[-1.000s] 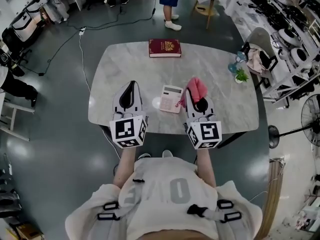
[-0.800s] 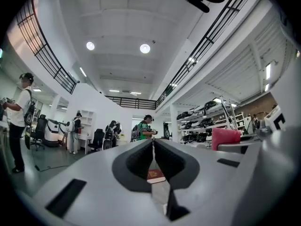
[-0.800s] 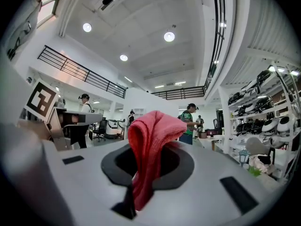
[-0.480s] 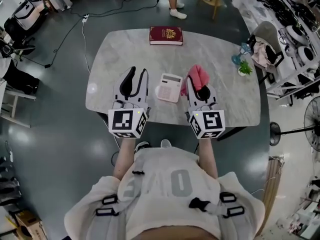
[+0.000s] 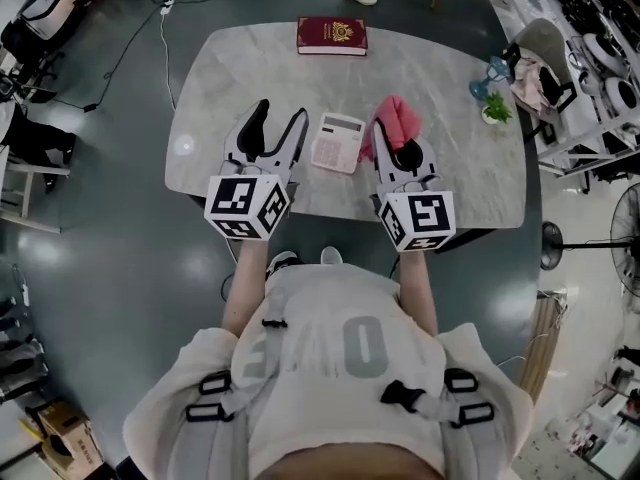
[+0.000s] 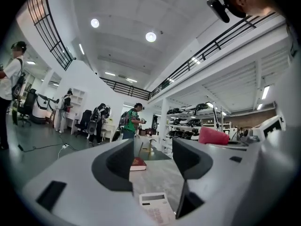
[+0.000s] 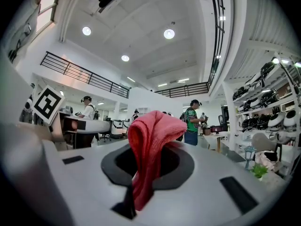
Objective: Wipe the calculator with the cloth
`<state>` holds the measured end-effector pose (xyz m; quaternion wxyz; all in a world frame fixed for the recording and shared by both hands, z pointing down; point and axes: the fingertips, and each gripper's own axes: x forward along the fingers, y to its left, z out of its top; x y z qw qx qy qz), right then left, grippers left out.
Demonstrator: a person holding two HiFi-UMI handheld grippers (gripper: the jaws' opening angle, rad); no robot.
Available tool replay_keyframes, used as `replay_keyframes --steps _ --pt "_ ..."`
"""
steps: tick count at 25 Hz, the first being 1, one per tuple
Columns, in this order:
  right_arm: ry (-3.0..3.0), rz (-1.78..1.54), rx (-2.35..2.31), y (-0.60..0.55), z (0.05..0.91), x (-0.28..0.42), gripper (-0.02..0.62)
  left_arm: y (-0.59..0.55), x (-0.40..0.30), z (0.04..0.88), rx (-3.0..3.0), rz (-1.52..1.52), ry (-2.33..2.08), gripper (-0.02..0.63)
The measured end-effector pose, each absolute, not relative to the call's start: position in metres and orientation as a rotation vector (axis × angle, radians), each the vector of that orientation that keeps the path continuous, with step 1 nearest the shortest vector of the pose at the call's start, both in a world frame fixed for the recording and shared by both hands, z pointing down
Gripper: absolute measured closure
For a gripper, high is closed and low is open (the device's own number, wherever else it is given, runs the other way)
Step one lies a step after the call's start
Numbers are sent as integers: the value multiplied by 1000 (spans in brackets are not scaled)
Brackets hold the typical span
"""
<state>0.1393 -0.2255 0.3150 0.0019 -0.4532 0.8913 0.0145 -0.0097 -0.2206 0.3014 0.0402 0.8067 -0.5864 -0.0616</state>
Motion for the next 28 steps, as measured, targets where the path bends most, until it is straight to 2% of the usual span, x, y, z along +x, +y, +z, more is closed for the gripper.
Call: replay_keyframes --steps 12,28 --pt "2840 -27 -1441 -239 341 139 535 -258 -11 417 2258 22 -1655 341" --pt "2908 -144 -1473 -242 380 147 535 -269 8 580 2081 518 -1434 341"
